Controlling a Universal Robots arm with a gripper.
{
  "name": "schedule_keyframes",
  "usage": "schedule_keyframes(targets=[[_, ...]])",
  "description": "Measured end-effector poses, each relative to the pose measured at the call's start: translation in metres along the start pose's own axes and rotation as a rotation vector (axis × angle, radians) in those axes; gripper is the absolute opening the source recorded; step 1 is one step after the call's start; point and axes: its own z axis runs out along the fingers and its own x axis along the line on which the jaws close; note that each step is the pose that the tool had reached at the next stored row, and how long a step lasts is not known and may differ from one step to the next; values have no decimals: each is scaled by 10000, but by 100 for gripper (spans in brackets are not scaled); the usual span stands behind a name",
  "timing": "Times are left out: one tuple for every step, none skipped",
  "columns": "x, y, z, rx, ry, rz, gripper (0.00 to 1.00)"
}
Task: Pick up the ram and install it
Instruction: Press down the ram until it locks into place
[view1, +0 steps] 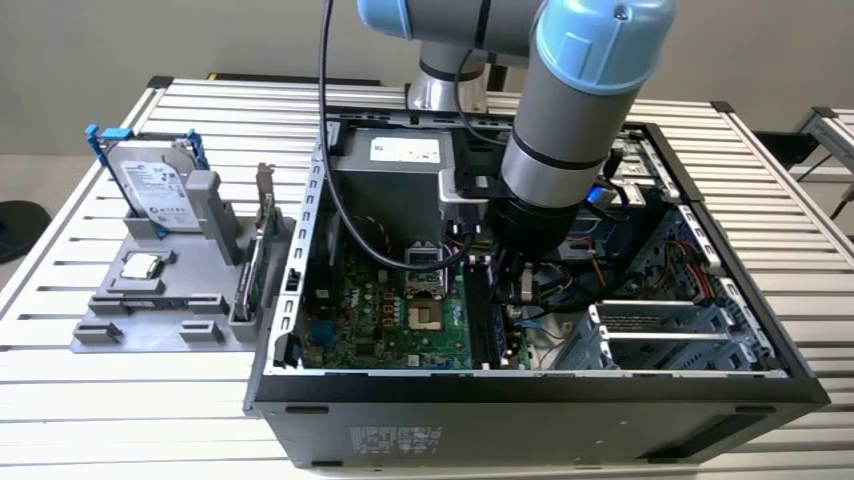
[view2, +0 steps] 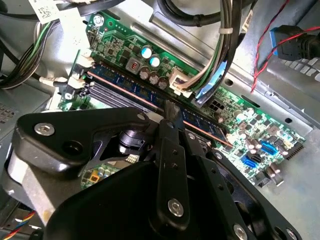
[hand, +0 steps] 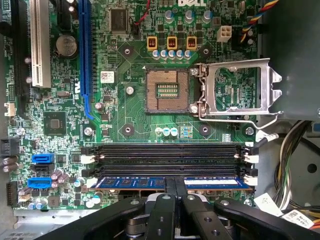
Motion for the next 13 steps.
schedule_keyframes(targets=[[-1, 0, 1, 0, -3, 0, 0], [-1, 0, 1, -1, -3, 0, 0], [-1, 0, 0, -1, -3, -1, 0], [0, 0, 0, -1, -3, 0, 0], [-1, 0, 0, -1, -3, 0, 0], [-1, 0, 1, -1, -4, 0, 0], [-1, 0, 1, -1, -4, 0, 0], [-1, 0, 1, -1, -4, 0, 0], [0, 0, 1, -1, -3, 0, 0], [-1, 0, 1, -1, -4, 0, 0], [-1, 0, 1, -1, -3, 0, 0], [-1, 0, 1, -2, -3, 0, 0], [0, 0, 2, -2, -2, -1, 0]])
